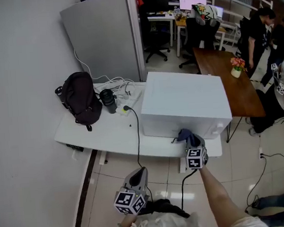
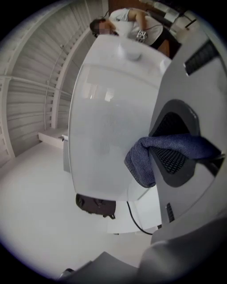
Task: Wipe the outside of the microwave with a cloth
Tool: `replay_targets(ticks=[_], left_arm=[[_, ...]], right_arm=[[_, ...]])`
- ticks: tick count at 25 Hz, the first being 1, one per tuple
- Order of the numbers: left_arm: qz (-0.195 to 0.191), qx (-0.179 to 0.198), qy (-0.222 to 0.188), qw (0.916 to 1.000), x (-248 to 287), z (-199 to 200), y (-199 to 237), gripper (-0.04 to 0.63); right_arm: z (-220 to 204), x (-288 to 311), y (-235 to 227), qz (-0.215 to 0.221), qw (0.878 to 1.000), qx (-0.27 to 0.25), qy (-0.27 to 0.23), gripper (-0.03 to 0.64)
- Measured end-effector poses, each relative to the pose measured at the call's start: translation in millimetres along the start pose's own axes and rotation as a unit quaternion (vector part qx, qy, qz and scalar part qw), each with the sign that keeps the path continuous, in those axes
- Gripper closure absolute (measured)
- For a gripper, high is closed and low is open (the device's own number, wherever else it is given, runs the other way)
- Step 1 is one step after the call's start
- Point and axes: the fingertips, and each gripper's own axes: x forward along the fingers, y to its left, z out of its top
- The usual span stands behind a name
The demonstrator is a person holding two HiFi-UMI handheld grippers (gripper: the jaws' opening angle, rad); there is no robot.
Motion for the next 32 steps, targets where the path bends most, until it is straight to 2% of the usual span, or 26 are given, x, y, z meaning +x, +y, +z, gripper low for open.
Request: replay_targets(ticks=[5,7,11,15,18,21,24,28,32], left_arm=[[-0.047,0.013,0.011,0.9988,19.4,-5.1,-29.2,0.609],[-0.057,0.012,0.014,0.9982,23.1,-7.9,-37.7,0.609],[-0.060,0.008,0.010,0.9981,24.7,-10.6,-49.8,0.609],[-0.055,0.005,0.012,0.9984,9.2,-18.7,-62.5,0.609],[-0.054,0.003,0.021,0.9983,-5.9,-32.0,-69.8,0.609],[-0.051,0.000,0.032,0.9982,-19.6,-43.9,-74.2,0.609],[-0.064,0.005,0.022,0.9977,-34.5,-42.1,-85.4,0.609],[-0.095,0.024,0.009,0.9951,-70.7,-41.1,-103.2,0.609],[-0.117,0.029,-0.007,0.9927,-133.0,-47.5,-118.6,0.609]], right_arm=[[-44.5,-48.0,-98.1,-0.104,0.991,0.064,0.047,0.538],[-57.5,-66.2,-115.2,-0.117,0.988,0.081,0.052,0.539],[-64.5,-90.1,-118.7,-0.106,0.988,0.107,0.025,0.539],[-62.9,-129.6,-88.6,-0.071,0.980,0.187,0.002,0.539],[-56.5,-168.9,-55.9,-0.032,0.974,0.225,-0.009,0.539],[-57.2,-217.1,-30.9,-0.025,0.968,0.251,-0.009,0.538],[-59.9,-268.7,-11.1,-0.026,0.958,0.286,-0.013,0.540],[-50.8,-327.4,20.6,-0.017,0.955,0.295,-0.036,0.540],[-40.5,-382.6,57.8,-0.015,0.955,0.288,-0.063,0.540]])
